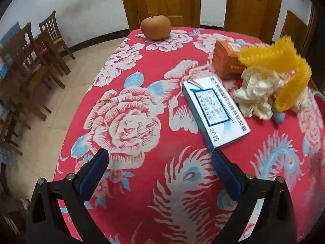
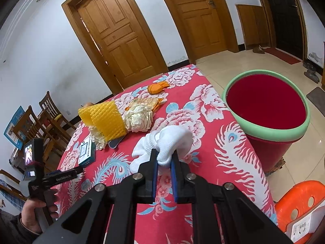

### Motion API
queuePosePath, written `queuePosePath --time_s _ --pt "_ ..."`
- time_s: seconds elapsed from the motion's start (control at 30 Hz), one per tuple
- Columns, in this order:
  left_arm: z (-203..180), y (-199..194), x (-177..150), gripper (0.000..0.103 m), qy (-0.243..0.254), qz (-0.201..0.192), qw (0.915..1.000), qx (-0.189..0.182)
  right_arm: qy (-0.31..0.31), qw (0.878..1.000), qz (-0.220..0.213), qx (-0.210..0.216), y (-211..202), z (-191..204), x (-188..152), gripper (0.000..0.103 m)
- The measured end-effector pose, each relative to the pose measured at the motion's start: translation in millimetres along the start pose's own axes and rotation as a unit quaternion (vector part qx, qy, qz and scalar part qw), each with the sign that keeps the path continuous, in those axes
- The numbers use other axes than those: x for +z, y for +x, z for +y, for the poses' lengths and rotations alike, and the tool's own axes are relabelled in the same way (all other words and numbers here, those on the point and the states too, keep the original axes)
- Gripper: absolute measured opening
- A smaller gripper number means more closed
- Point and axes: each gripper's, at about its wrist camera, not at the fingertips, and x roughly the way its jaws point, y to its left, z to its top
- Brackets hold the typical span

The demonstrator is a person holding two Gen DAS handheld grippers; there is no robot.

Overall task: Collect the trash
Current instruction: 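Grasp the white cloth bundle with the right gripper, then grasp the white-blue medicine box with the left gripper while the right gripper holds the cloth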

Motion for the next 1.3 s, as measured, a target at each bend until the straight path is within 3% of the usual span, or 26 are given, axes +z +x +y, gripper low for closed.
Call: queuePosePath --time_s 0.3,0.43,0.67,0.8,0.9,0.93,1.13,1.3 --pt "-32.2 -9.1 20.0 0.100 0.021 -0.021 0.9983 -0.051 0.004 1.000 -0.003 -0.005 -3.7 -4.1 0.0 0.013" --pt "-48.5 2.6 29.5 0.100 0.030 -0.028 0.9983 -0.040 0.011 1.000 -0.008 -0.013 -7.5 -9.5 0.3 0.013" --pt "-57.0 32.7 33.7 0.091 0.021 0.010 0.9973 -0.069 0.026 0.999 -0.007 -0.027 -7.5 -20.0 -1.6 0.013" --pt "-58.7 30.7 31.5 0.085 0.028 -0.003 0.9972 -0.069 0.030 0.999 -0.006 -0.029 -6.4 -22.4 -2.2 0.013" --pt "-55.2 26.0 29.4 0.064 0.029 -0.020 0.9968 -0.072 0.031 0.999 -0.005 -0.028 -6.6 -23.0 -2.9 0.013" --pt "-53.4 25.9 29.3 0.063 0.027 -0.022 0.9967 -0.073 0.030 0.999 -0.006 -0.029 -6.5 -23.1 -2.6 0.013" --pt "-43.2 15.2 16.7 0.062 0.019 -0.030 0.9954 -0.089 0.028 0.999 -0.006 -0.025 -9.1 -21.0 -5.4 0.013" --pt "-43.4 -21.1 1.7 0.062 0.029 -0.056 0.9904 -0.123 0.023 0.999 -0.006 -0.025 -13.0 -17.4 -6.8 0.013"
